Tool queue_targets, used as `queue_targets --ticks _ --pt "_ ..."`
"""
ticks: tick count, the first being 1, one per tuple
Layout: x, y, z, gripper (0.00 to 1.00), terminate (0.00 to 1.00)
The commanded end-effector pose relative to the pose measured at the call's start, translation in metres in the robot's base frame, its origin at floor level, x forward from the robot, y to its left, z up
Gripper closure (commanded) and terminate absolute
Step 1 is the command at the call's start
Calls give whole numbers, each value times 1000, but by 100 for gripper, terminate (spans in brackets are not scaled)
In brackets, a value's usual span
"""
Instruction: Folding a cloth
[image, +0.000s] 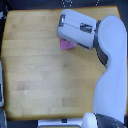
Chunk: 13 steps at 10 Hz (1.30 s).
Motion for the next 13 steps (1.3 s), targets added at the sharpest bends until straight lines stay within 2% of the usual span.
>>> queue_targets --ticks 1,3,4,13 --pt "11 0 -7 100 0" --pt "16 5 -7 100 0" --pt "18 6 -7 0 0" --pt "31 -2 -2 0 0"
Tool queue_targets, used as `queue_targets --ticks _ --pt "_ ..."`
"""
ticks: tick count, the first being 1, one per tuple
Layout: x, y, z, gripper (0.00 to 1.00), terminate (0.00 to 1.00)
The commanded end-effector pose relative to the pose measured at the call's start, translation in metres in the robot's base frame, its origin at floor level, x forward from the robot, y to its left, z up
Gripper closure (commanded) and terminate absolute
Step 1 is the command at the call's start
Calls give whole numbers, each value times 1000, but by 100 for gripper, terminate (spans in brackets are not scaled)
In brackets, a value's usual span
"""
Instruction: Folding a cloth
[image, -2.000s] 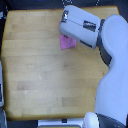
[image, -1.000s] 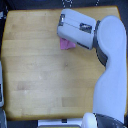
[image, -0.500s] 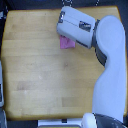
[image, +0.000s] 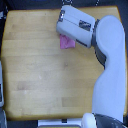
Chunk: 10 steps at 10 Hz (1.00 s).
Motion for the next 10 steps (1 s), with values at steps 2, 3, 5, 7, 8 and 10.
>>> queue_targets --ticks 2,3,5,7,8,10 --pt "12 -4 10 0 0" --pt "13 -4 12 0 0" --pt "36 3 45 0 0" --pt "47 -1 70 0 0" --pt "52 -1 82 0 0" --pt "60 -12 112 0 0"
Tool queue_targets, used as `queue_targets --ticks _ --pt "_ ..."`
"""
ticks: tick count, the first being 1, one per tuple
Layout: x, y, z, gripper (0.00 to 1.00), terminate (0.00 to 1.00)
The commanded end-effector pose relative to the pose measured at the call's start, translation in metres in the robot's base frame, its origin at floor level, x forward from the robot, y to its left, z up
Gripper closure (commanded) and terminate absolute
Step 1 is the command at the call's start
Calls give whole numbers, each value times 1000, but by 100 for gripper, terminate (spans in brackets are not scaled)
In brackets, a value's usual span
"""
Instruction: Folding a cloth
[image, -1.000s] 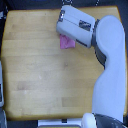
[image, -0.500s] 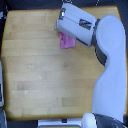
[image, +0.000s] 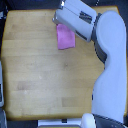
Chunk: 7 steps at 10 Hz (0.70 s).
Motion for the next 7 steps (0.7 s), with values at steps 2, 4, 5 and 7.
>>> queue_targets --ticks 2,4,5,7 --pt "30 -27 108 0 0" --pt "34 -35 126 0 0" --pt "39 -41 133 0 0" --pt "46 -65 144 0 0"
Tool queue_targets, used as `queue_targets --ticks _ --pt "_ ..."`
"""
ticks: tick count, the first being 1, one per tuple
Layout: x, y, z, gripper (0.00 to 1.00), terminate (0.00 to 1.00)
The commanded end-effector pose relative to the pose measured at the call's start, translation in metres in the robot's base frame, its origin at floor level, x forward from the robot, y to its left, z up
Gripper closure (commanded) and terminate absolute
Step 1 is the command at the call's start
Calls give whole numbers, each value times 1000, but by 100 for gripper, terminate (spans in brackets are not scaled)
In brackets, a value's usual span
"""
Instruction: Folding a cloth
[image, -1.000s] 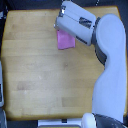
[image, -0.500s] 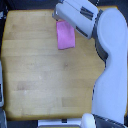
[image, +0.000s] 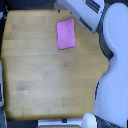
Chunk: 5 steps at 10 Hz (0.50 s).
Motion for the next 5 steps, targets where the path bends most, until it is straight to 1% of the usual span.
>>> queue_targets --ticks 1,2,3,5 --pt "17 -65 47 0 0" --pt "12 -99 49 0 0" --pt "9 -109 50 0 0" --pt "-4 -158 56 0 0"
